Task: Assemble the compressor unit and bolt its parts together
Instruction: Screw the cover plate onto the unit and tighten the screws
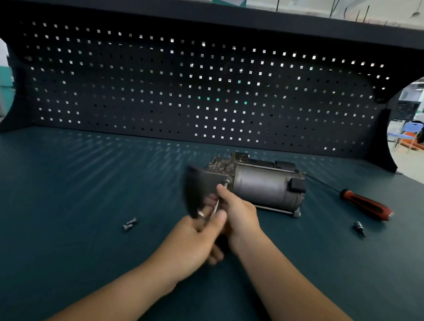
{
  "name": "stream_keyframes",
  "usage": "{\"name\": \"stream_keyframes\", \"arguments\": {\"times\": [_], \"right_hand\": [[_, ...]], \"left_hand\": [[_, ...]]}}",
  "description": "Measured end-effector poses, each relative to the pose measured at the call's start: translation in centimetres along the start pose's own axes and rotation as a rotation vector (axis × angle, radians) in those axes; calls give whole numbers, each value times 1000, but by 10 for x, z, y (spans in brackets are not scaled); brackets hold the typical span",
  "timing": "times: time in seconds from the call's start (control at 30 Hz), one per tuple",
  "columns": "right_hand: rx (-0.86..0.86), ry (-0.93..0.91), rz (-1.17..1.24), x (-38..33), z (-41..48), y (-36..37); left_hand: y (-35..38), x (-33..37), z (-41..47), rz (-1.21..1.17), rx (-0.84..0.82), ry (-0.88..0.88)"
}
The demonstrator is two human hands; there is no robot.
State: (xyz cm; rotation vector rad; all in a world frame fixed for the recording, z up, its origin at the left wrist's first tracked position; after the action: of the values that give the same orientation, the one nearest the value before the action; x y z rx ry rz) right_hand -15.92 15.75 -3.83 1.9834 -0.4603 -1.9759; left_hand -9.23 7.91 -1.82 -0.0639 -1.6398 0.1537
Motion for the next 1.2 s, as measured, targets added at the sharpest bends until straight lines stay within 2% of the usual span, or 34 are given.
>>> {"name": "stream_keyframes", "arguments": {"times": [0.07,0.1,0.13,0.17,0.2,0.27,0.37,0.47,0.53,0.57,0.6,0.67,0.7,0.8,0.83,0.9,1.0,1.13,1.2], "right_hand": [[-28,19,-1,0,-1,1],[-49,33,21,1,-1,2],[-70,43,38,1,0,4],[-98,49,40,2,0,6],[-123,48,21,2,1,7],[-149,30,-24,1,1,7],[-88,-23,-124,-2,2,0],[-17,-107,-141,-7,3,-5],[0,-138,-158,-9,3,-6],[-2,-131,-149,-9,3,-5],[-9,-102,-109,-7,2,-3],[-37,-31,-4,-4,1,1],[-49,-9,7,-3,0,2],[-75,29,26,-3,-3,2],[-88,41,49,-2,-3,3],[-115,61,66,0,-2,5],[-145,65,32,3,-1,5],[-117,31,-39,3,1,-1],[-82,3,-69,3,2,-3]], "left_hand": [[14,-13,-2,-645,-181,-275],[17,-15,-4,-905,-241,-360],[17,-15,-5,-1079,-266,-406],[14,-14,-5,-1155,-266,-423],[11,-14,-4,-1150,-255,-421],[8,-13,-1,-957,-199,-370],[-12,-5,7,-322,38,-177],[-20,25,-1,466,288,215],[-7,31,-11,793,358,382],[-3,29,-10,846,364,392],[-2,28,-8,829,351,370],[-5,24,-3,592,273,271],[-6,18,0,406,206,186],[5,-12,2,-522,-68,-284],[10,-15,-1,-760,-125,-368],[10,-15,-2,-955,-189,-428],[3,-10,-2,-802,-149,-358],[-11,8,1,-238,58,-88],[-14,23,0,144,146,81]]}}
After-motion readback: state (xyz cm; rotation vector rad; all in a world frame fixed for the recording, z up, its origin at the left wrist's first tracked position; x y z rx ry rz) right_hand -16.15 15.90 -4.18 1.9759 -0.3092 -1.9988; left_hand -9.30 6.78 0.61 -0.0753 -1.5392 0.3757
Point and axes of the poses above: each hand's wrist, its own z-axis towards the middle knuckle, its own y-axis out of the palm, x = y × z, the point moved 9 cm from there along z, towards the middle knuckle, and after that the axes turned 11 degrees about -y, right-handed, at the moved point
